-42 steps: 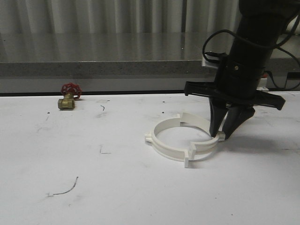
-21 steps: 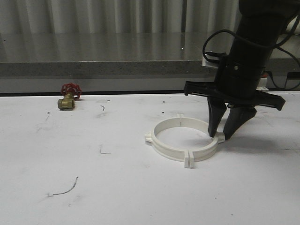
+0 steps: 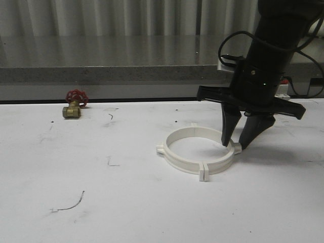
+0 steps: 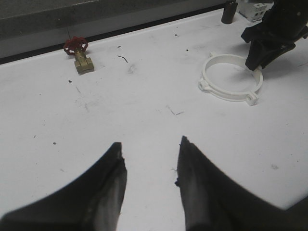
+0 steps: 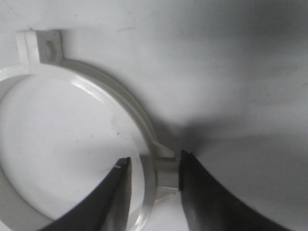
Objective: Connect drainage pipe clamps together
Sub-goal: 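Press the held half-ring's ends against the placed half-ring's ends, then open the right gripper and lift it away from the ring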
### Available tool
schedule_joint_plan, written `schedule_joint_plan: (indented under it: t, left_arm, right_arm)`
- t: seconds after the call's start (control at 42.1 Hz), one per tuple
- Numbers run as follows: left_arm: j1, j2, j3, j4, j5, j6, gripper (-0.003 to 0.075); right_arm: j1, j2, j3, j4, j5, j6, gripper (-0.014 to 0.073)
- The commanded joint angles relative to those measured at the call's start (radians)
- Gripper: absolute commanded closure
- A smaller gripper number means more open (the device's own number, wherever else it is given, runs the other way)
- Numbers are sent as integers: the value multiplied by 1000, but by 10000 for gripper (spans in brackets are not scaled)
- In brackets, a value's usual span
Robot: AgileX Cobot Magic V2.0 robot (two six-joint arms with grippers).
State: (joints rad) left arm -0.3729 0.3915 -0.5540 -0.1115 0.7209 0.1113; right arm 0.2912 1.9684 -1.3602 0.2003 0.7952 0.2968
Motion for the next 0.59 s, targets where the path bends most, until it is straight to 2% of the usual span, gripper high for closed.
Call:
schedule_joint_plan:
  t: [0.0, 0.285, 0.57]
  left_arm:
    - [2, 15, -28, -15, -73, -3, 458]
    - [2, 15, -28, -15, -73, -3, 458]
    - [2, 15, -28, -15, -73, -3, 458]
  right_arm:
    - [-1, -62, -31, 8, -30, -3, 307]
    - [-1, -229, -29, -65, -68, -20, 309]
    - [7, -544, 43, -101, -65, -347, 313]
